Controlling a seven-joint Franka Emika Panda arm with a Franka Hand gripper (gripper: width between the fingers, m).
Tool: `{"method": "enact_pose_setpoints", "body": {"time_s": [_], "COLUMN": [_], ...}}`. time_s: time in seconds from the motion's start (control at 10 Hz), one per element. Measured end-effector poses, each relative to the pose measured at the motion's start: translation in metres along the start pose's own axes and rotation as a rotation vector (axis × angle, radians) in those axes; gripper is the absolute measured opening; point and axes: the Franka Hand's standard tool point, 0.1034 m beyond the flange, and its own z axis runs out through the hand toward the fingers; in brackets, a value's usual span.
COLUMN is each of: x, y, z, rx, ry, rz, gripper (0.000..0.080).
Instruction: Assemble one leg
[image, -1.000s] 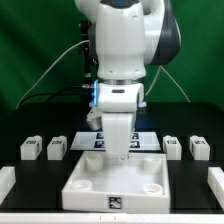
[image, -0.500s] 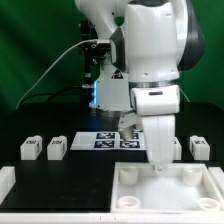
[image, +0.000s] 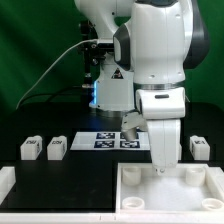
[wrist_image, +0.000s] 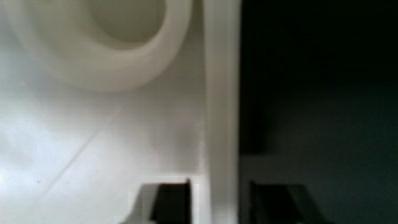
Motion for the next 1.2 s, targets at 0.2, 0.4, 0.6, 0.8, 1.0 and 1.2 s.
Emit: {"method": "enact_pose_setpoints", "body": {"time_s": [0.2,0.4,0.6,0.8,1.0,1.2], "x": [-0.0003,-0.0007,-0.0009,-0.0011,-0.0012,-0.0015], "y": [0.0,-0.0001,-0.0002,-0.0003,-0.0003,-0.0003], "z": [0.0001,0.0003,0.0005,0.0007,0.0007,0.0008], "rx": [0.0,0.001,0.001,0.001,0.002,0.002], "ry": [0.0,0.0,0.0,0.0,0.0,0.0], "rz": [0.001,0.001,0.002,0.002,0.003,0.003], "gripper": [0.0293,0.0589,0.0637,0.0646,0.0649,0.0649]}}
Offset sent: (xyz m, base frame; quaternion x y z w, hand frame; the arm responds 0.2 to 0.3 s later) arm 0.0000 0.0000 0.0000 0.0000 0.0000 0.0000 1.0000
